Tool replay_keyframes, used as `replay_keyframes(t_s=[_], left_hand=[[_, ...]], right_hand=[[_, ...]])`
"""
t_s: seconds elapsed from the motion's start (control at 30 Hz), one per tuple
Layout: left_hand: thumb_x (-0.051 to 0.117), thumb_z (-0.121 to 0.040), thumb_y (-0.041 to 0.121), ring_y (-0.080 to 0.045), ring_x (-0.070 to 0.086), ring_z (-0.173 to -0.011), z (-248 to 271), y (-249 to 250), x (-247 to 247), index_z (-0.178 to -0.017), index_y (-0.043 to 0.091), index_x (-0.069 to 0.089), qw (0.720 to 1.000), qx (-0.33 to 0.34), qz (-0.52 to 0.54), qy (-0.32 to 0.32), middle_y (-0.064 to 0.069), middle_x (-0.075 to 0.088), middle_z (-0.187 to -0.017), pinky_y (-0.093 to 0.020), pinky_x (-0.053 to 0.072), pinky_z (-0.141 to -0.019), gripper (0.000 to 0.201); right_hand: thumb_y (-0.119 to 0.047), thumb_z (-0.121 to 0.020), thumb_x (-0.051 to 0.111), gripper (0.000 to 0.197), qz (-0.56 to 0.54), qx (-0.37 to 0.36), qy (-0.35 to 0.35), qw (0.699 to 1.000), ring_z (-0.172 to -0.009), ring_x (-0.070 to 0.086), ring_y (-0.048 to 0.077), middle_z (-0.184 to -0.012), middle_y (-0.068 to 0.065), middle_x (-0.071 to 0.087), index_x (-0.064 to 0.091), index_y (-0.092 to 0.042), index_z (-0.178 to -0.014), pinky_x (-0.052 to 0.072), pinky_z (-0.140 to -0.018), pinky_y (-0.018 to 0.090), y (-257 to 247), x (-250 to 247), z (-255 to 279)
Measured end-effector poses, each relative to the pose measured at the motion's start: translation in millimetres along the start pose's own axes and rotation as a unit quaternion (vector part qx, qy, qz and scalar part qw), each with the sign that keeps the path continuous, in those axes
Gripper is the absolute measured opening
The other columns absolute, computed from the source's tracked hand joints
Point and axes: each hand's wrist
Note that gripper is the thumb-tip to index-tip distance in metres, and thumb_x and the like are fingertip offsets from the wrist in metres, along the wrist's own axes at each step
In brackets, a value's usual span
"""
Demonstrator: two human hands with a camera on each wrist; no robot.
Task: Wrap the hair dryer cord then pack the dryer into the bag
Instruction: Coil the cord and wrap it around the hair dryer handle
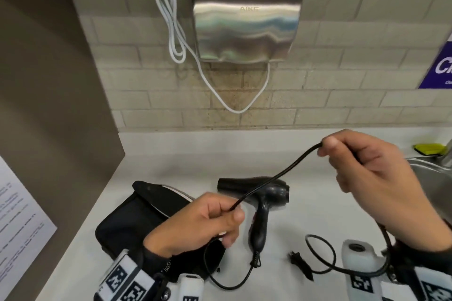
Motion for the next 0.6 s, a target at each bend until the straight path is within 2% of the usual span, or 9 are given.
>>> replay_keyframes(t_s=[0.1,0.13,0.2,0.23,0.3,0.37,0.43,0.53,0.6], left_hand=[[0.050,-0.100,0.041,-0.012,0.053,-0.065,-6,-22,4,-0.074,0.018,0.054,0.997,-0.045,-0.061,-0.026,0.011,0.056,-0.065,-0.027,0.045,-0.074,0.035],[0.046,-0.102,0.039,-0.010,0.049,-0.061,-7,-28,5,-0.071,0.019,0.051,0.996,-0.061,-0.060,-0.021,0.012,0.051,-0.062,-0.026,0.045,-0.071,0.037],[0.042,-0.098,0.045,-0.008,0.037,-0.052,-8,-35,6,-0.066,0.023,0.046,0.994,-0.098,-0.015,0.042,0.012,0.039,-0.058,-0.024,0.040,-0.057,0.040],[0.042,-0.096,0.049,-0.008,0.032,-0.049,-8,-34,6,-0.063,0.025,0.045,0.991,-0.101,-0.010,0.087,0.011,0.035,-0.057,-0.022,0.035,-0.051,0.040],[0.043,-0.093,0.051,-0.009,0.025,-0.046,-11,-24,3,-0.061,0.024,0.043,0.984,-0.077,-0.020,0.161,0.008,0.031,-0.055,-0.021,0.026,-0.045,0.042],[0.043,-0.093,0.050,-0.008,0.022,-0.044,-17,-7,0,-0.061,0.021,0.041,0.980,-0.043,-0.020,0.191,0.009,0.029,-0.052,-0.021,0.021,-0.043,0.043],[0.043,-0.095,0.047,-0.005,0.022,-0.043,-25,11,-3,-0.061,0.019,0.041,0.981,-0.016,-0.040,0.189,0.011,0.029,-0.051,-0.016,0.022,-0.042,0.044],[0.043,-0.100,0.039,-0.001,0.025,-0.041,-40,33,-4,-0.062,0.017,0.042,0.982,0.013,-0.077,0.171,0.014,0.031,-0.050,-0.008,0.025,-0.041,0.044],[0.043,-0.102,0.038,-0.003,0.028,-0.043,-50,44,-2,-0.060,0.016,0.044,0.980,0.033,-0.115,0.157,0.013,0.032,-0.050,-0.011,0.026,-0.043,0.047]], right_hand=[[-0.048,-0.092,0.051,0.037,-0.075,0.034,0.099,0.992,-0.041,0.035,0.008,-0.050,-0.011,0.042,0.061,-0.014,-0.080,0.033,-0.044,0.023,12,-11,-3],[-0.044,-0.095,0.050,0.035,-0.085,0.044,0.133,0.987,-0.041,0.034,0.006,-0.049,-0.012,0.042,0.059,-0.014,-0.079,0.034,-0.041,0.020,18,-17,-4],[-0.036,-0.101,0.047,0.033,-0.020,0.055,0.175,0.983,-0.042,0.038,0.006,-0.050,-0.009,0.047,0.058,-0.015,-0.078,0.037,-0.040,0.017,35,-29,-3],[-0.033,-0.102,0.046,0.032,0.043,0.062,0.171,0.982,-0.045,0.043,0.009,-0.053,-0.007,0.052,0.058,-0.016,-0.078,0.038,-0.042,0.018,45,-33,-1],[-0.027,-0.101,0.048,0.028,0.178,0.094,0.107,0.974,-0.057,0.056,0.019,-0.061,-0.005,0.062,0.062,-0.021,-0.078,0.040,-0.051,0.023,66,-35,5],[-0.016,-0.097,0.056,0.014,0.271,0.124,0.048,0.953,-0.081,0.065,0.034,-0.083,0.011,0.071,0.068,-0.010,-0.099,0.045,-0.066,0.030,80,-26,13],[-0.009,-0.088,0.066,0.033,0.324,0.112,0.020,0.939,-0.102,0.061,0.041,-0.107,0.023,0.066,0.062,0.000,-0.119,0.045,-0.084,0.039,84,-12,20],[-0.015,-0.083,0.073,0.062,0.290,0.017,-0.016,0.957,-0.126,0.046,0.028,-0.134,0.014,0.049,0.046,-0.010,-0.138,0.034,-0.101,0.029,61,12,21],[-0.025,-0.084,0.073,0.069,0.272,-0.077,-0.051,0.958,-0.134,0.038,0.021,-0.143,0.009,0.041,0.039,-0.013,-0.144,0.031,-0.109,0.029,40,28,17]])
Point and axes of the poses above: each hand's wrist, its own z-axis away from the middle knuckle, its own x-axis out of the palm, y = z × x
